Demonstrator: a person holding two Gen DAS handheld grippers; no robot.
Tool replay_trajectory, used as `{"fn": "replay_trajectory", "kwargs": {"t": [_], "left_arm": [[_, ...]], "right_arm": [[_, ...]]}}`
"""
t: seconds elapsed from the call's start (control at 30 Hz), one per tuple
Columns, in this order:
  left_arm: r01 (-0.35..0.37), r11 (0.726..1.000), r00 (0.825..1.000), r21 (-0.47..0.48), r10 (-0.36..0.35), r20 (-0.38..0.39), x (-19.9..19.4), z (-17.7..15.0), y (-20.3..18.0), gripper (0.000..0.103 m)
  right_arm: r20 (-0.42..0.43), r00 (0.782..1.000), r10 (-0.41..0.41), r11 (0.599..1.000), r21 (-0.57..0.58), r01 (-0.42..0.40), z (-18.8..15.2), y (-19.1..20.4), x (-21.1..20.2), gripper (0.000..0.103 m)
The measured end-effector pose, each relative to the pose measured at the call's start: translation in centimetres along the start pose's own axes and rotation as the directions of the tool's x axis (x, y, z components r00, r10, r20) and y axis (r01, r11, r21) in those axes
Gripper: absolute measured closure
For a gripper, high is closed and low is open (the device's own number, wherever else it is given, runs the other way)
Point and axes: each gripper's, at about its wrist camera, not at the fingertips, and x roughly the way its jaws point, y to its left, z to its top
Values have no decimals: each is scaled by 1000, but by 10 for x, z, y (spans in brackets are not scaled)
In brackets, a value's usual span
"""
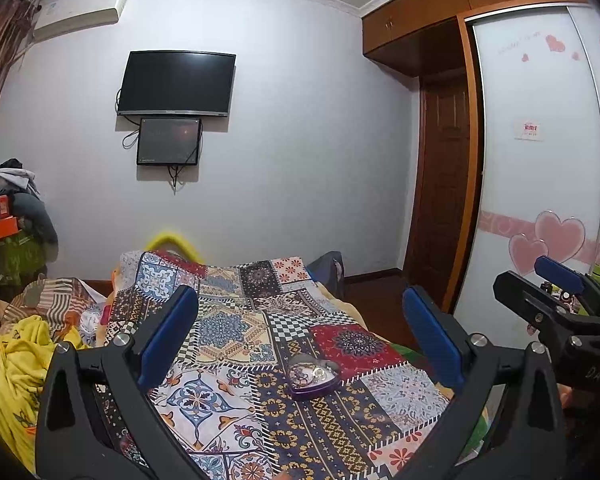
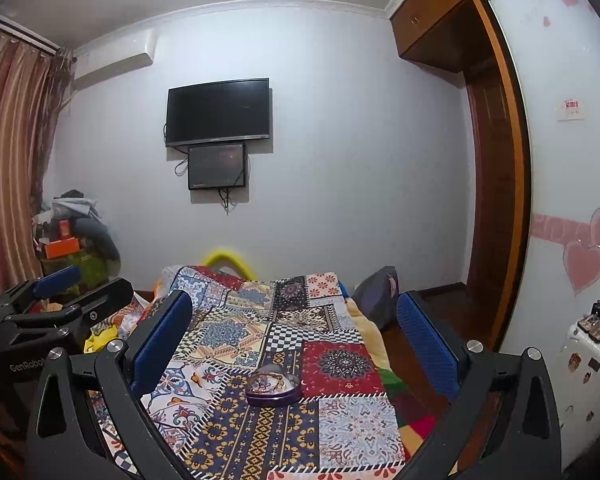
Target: Organize jewelry
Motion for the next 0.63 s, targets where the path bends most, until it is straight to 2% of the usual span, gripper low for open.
{"fn": "replay_trajectory", "kwargs": {"t": [0.63], "left_arm": [[19,1000,1000,1,-19,-18,6,-4,-1,0]], "right_arm": [[-5,1000,-2,1000,18,2,-2,-4,5,1]]}}
